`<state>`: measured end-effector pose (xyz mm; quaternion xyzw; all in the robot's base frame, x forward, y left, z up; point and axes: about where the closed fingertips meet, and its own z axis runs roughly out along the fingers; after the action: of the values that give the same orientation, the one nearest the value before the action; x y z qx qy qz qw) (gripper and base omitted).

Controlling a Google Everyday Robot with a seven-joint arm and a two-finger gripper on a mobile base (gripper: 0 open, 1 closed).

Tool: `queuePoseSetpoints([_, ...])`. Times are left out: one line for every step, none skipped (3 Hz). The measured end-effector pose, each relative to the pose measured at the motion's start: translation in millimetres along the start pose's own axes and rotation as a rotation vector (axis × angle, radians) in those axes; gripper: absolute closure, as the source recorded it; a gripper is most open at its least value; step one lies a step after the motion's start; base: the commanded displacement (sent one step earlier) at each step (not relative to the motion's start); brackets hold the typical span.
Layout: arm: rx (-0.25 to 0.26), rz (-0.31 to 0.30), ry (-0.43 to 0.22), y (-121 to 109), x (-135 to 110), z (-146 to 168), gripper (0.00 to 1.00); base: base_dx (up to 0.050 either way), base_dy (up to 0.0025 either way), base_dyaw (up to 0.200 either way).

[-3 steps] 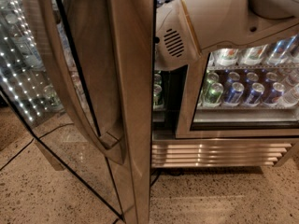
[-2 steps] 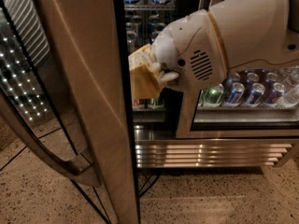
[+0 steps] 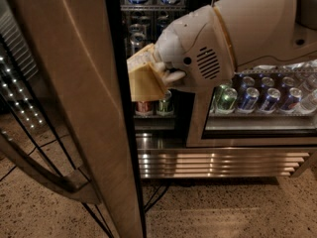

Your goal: Open left fridge door

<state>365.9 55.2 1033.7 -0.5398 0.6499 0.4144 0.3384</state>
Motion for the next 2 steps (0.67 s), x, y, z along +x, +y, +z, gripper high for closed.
queuePoseSetpoints([-0.095, -0.024, 0.032, -11, -9, 13, 1.0, 0.0, 0.0, 0.0])
queuePoseSetpoints([-0.183, -0.052, 0.061, -20, -19, 30, 1.0, 0.0, 0.0, 0.0])
